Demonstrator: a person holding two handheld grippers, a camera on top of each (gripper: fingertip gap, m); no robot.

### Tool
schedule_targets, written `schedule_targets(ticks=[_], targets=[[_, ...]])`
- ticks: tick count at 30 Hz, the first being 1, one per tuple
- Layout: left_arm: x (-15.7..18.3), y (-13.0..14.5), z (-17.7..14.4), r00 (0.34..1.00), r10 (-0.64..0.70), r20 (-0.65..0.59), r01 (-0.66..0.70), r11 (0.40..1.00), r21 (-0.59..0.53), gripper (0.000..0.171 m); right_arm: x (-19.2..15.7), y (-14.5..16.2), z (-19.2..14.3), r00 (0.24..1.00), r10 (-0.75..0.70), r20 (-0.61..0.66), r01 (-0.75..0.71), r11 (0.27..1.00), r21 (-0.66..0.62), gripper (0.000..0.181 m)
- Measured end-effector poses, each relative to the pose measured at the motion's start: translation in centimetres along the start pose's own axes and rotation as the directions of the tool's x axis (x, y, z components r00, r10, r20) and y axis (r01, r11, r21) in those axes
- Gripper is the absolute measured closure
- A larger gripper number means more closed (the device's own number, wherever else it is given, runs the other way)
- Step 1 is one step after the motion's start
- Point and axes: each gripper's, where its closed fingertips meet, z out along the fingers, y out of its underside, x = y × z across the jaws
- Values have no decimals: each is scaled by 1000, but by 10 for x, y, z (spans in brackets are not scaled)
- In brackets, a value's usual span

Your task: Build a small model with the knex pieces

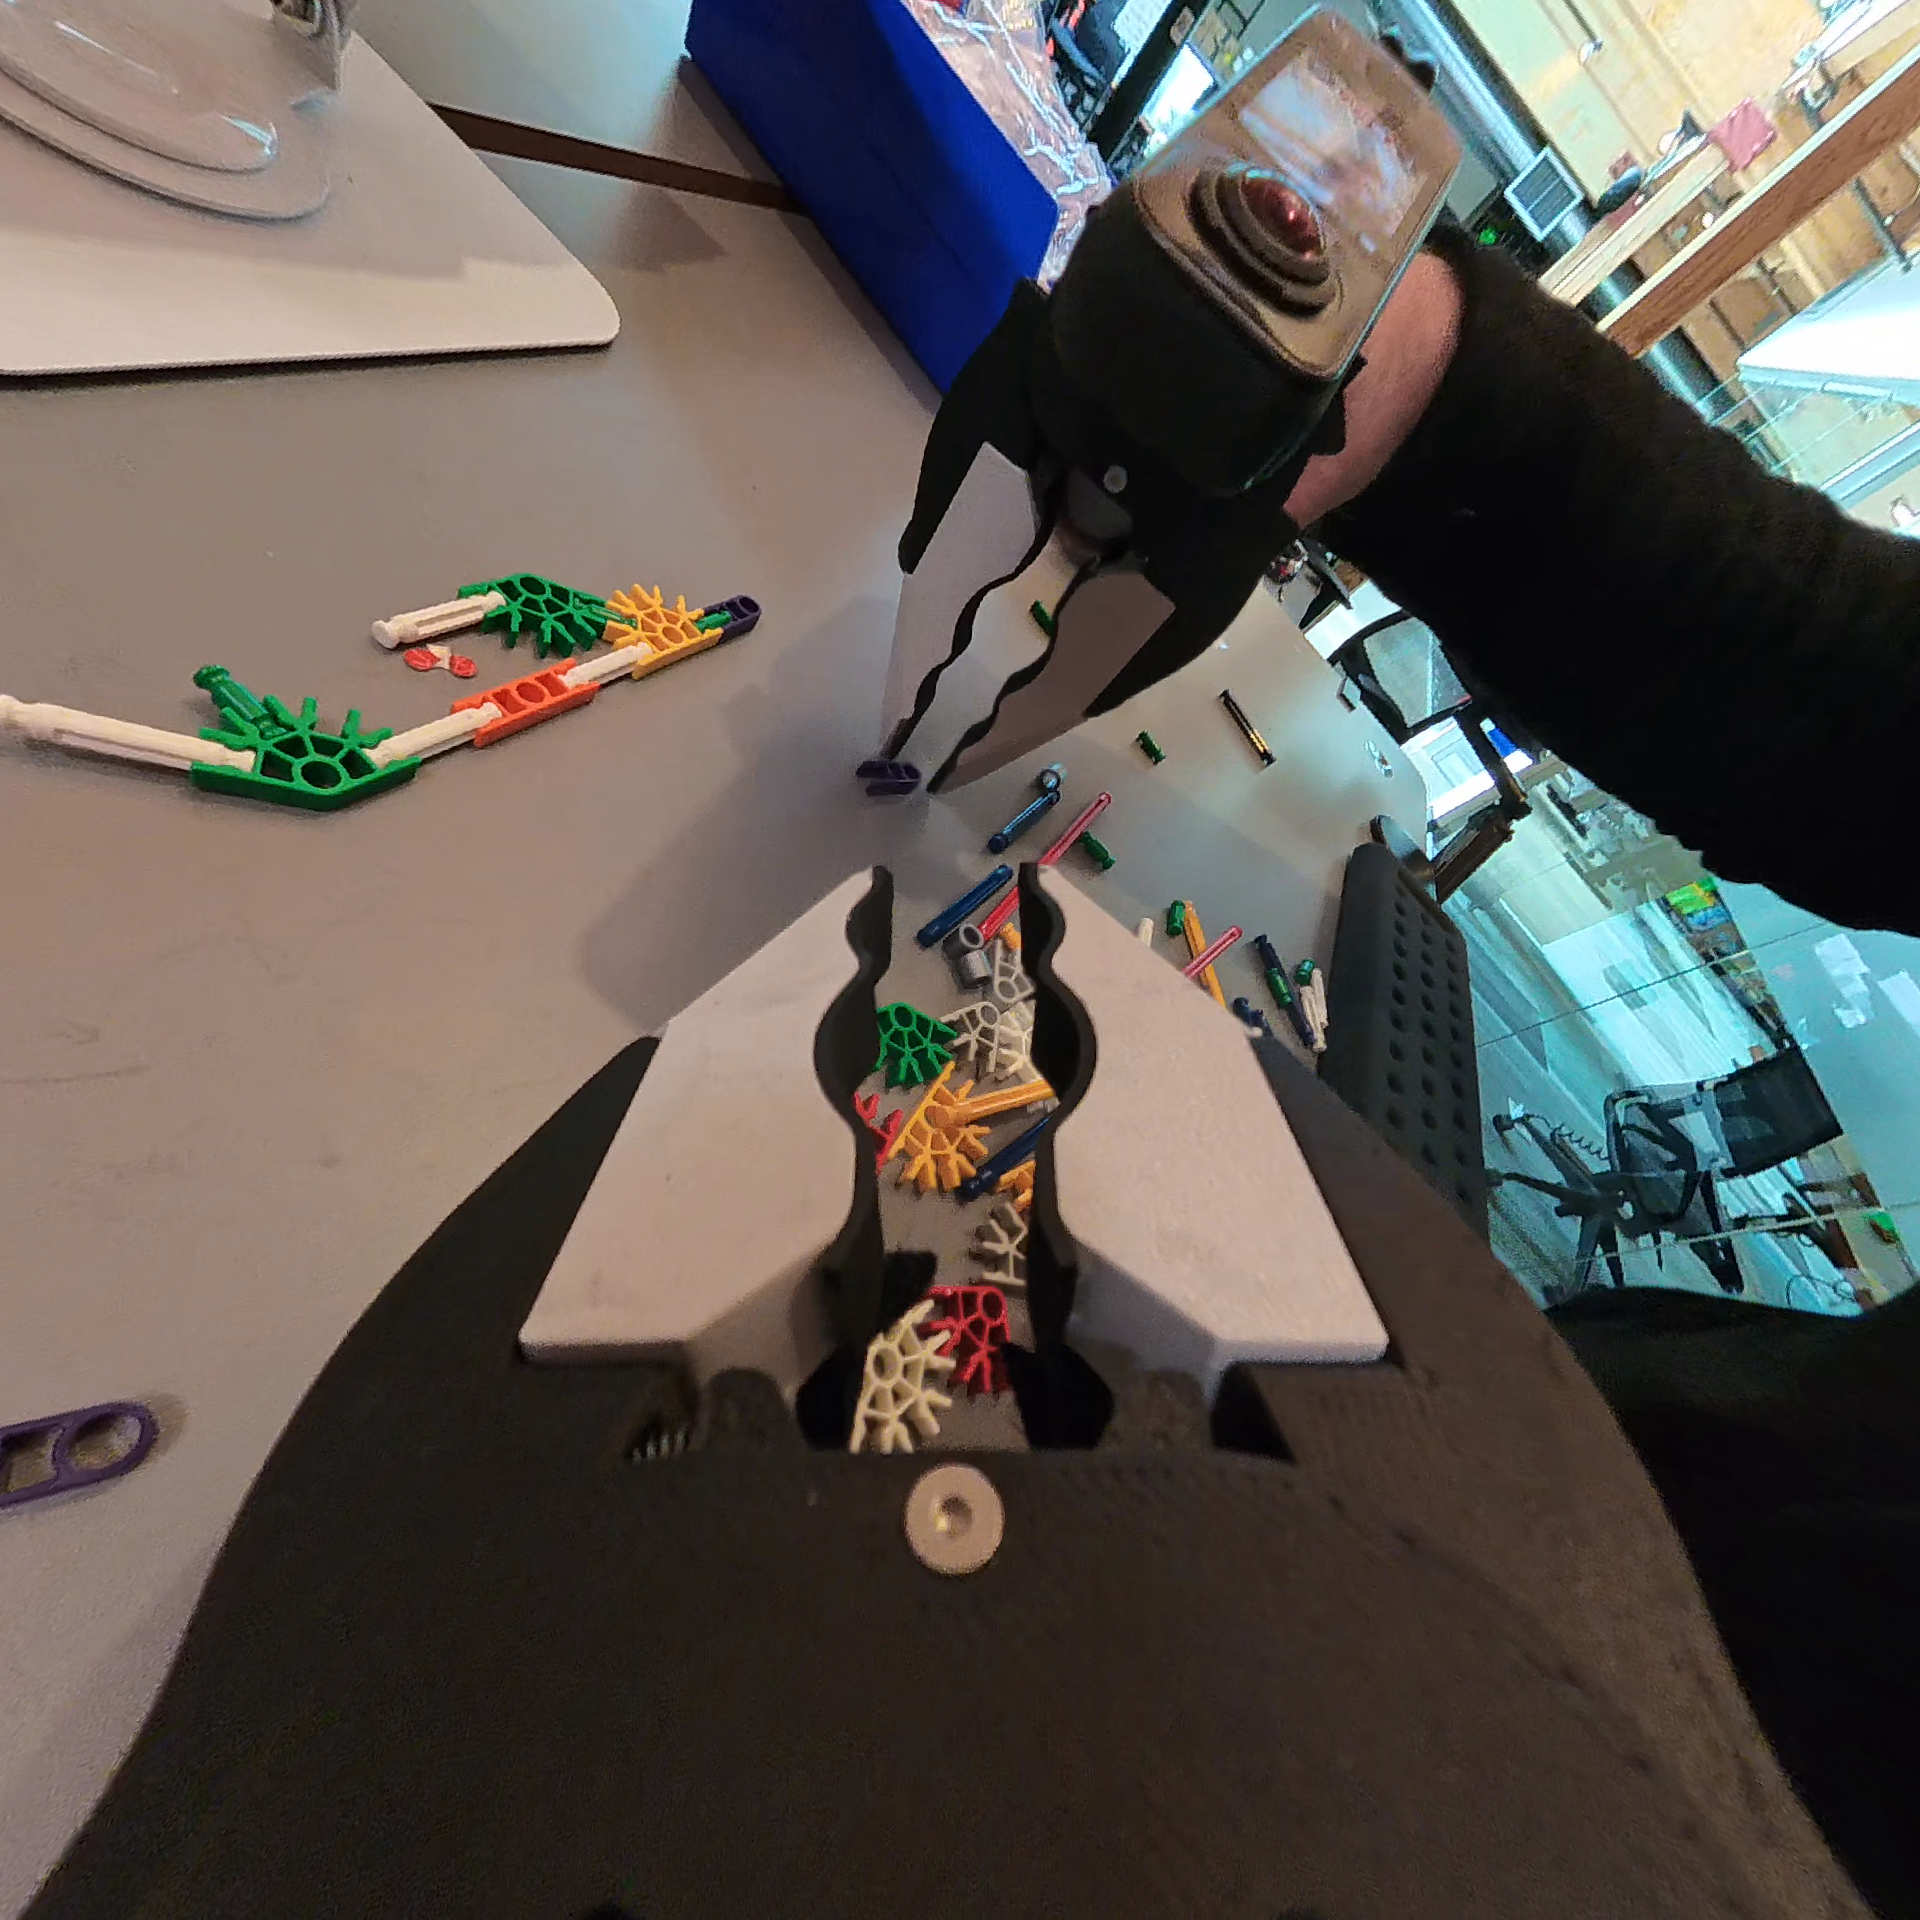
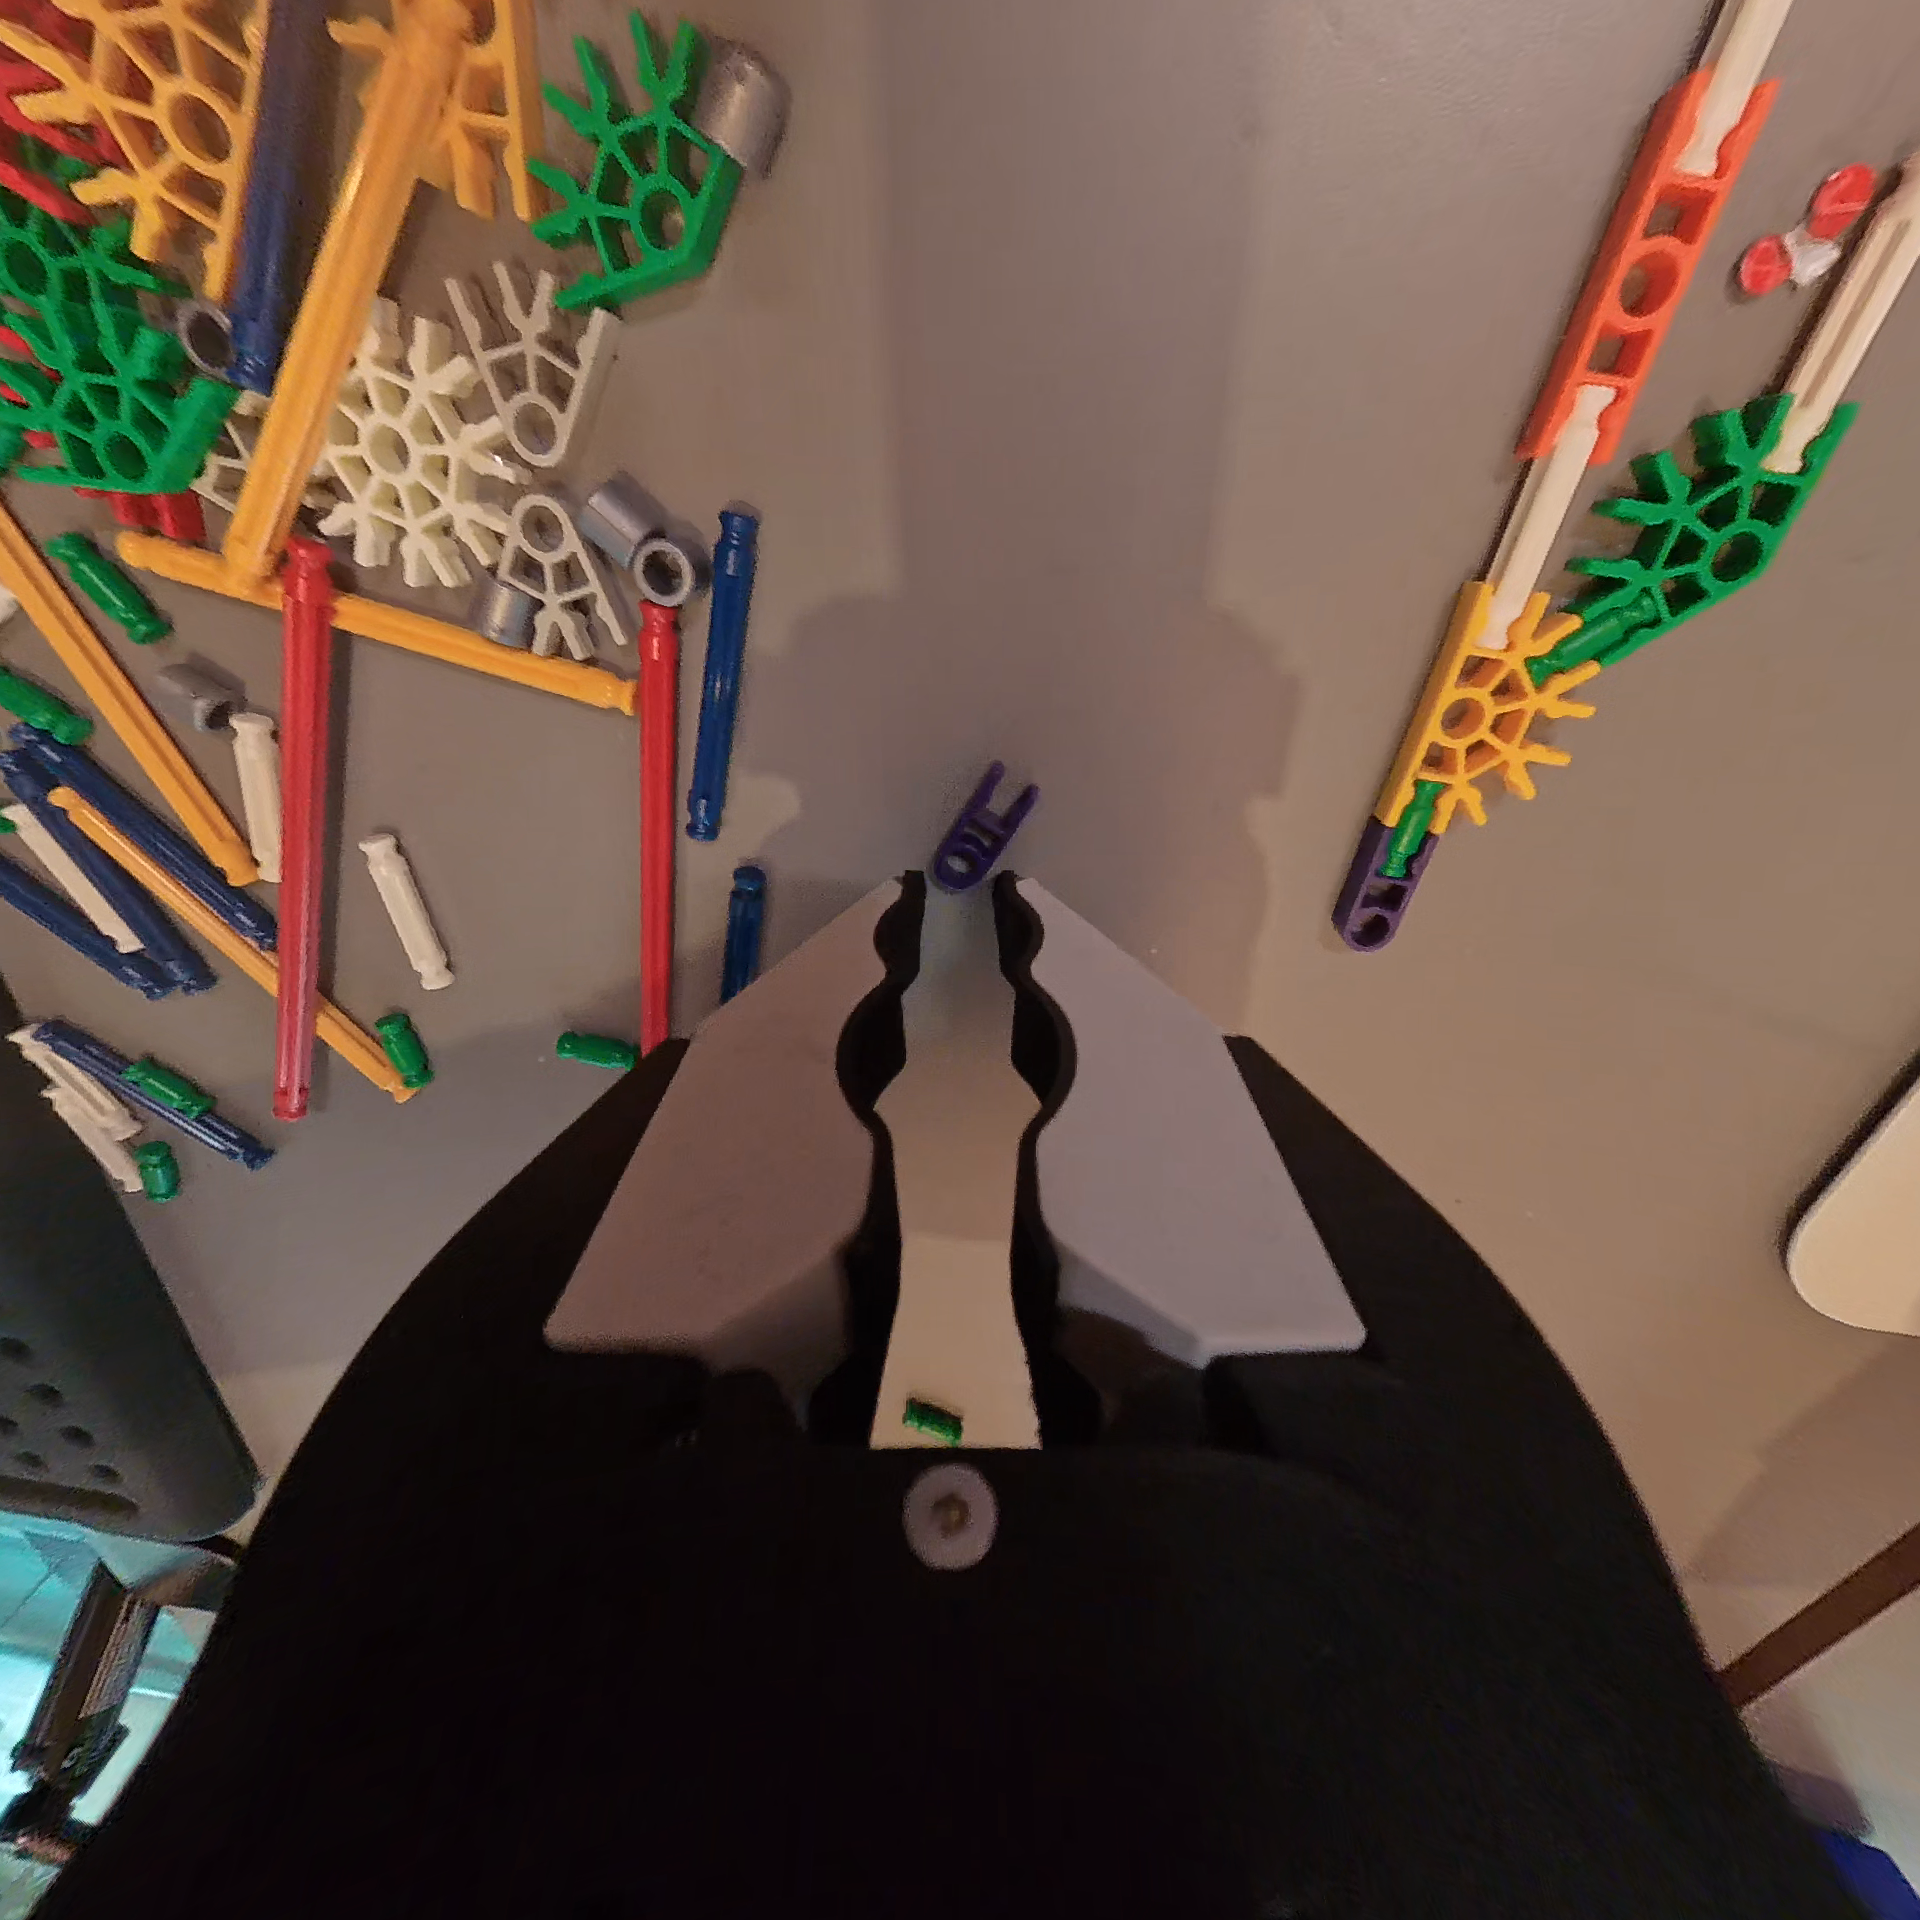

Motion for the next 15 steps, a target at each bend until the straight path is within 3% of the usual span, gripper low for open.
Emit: schedule_targets(ticks=[4,8,11,15], targets=[[-1,5,5,999,40,5,-40,997,-65,149,0,7,-5,999,33,-22,-34,999,-12,162],[-5,8,11,993,113,18,-110,983,-148,149,-9,15,-36,986,142,-82,-134,986,104,164],[-5,15,18,979,205,11,-197,953,-231,149,-35,22,-53,969,235,-72,-214,952,220,170],[1,31,27,951,309,-29,-300,894,-334,150,-83,37,-43,953,303,-10,-288,915,282,174]])
